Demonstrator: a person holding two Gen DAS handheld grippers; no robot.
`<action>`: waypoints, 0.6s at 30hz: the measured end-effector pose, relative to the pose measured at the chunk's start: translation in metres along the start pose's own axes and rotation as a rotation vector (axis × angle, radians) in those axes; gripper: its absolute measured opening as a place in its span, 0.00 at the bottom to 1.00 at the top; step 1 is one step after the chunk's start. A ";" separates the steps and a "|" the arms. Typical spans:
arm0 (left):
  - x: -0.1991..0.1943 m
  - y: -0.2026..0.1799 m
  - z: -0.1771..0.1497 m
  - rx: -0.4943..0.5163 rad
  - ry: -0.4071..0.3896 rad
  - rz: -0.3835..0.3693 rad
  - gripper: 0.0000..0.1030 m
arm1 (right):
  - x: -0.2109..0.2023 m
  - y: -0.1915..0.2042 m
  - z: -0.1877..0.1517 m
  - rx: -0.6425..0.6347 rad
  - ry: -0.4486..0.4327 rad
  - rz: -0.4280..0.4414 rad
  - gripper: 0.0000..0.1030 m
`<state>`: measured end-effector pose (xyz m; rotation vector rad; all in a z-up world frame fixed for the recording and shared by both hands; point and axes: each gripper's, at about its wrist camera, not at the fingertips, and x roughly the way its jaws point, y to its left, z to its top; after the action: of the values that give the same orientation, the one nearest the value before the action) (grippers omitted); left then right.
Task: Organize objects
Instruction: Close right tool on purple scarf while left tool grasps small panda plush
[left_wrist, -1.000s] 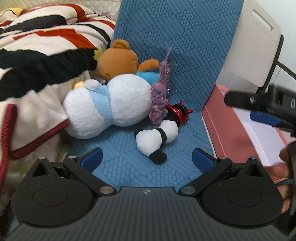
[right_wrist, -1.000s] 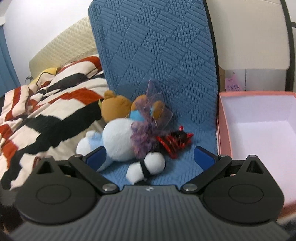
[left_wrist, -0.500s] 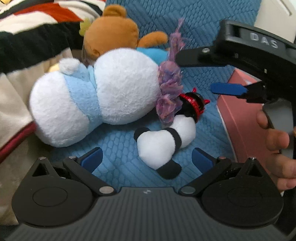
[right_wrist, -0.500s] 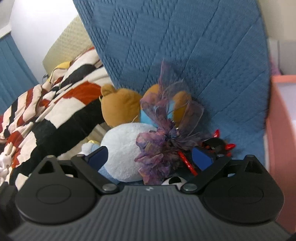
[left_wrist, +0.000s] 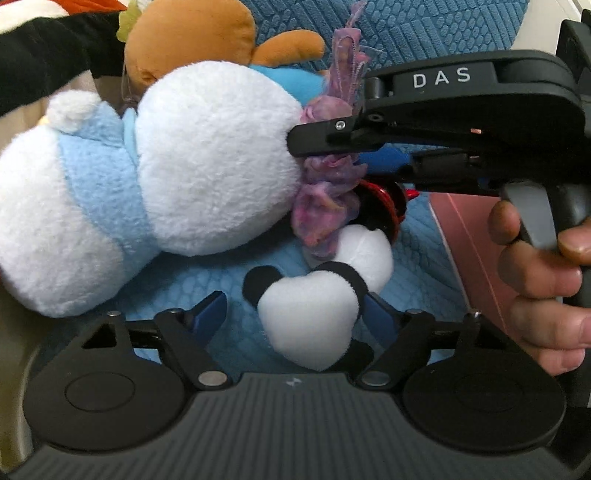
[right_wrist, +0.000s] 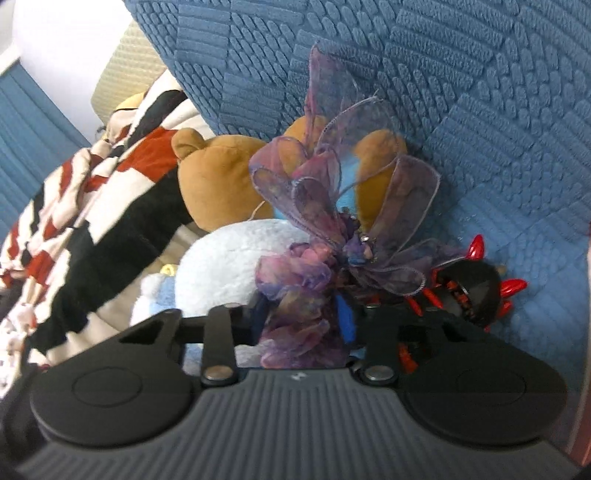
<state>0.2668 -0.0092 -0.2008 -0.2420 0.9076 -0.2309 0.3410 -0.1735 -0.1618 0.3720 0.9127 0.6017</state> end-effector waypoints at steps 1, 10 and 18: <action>0.000 -0.001 -0.001 0.001 0.000 -0.010 0.75 | -0.001 0.000 0.000 -0.001 0.000 0.011 0.23; -0.012 -0.006 -0.013 0.008 -0.020 0.013 0.64 | -0.021 0.018 -0.003 -0.113 -0.056 -0.006 0.10; -0.039 -0.004 -0.029 -0.074 -0.043 0.053 0.62 | -0.054 0.031 -0.013 -0.144 -0.141 -0.012 0.10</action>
<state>0.2204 -0.0050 -0.1873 -0.2901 0.8797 -0.1423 0.2953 -0.1828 -0.1185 0.2753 0.7316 0.6184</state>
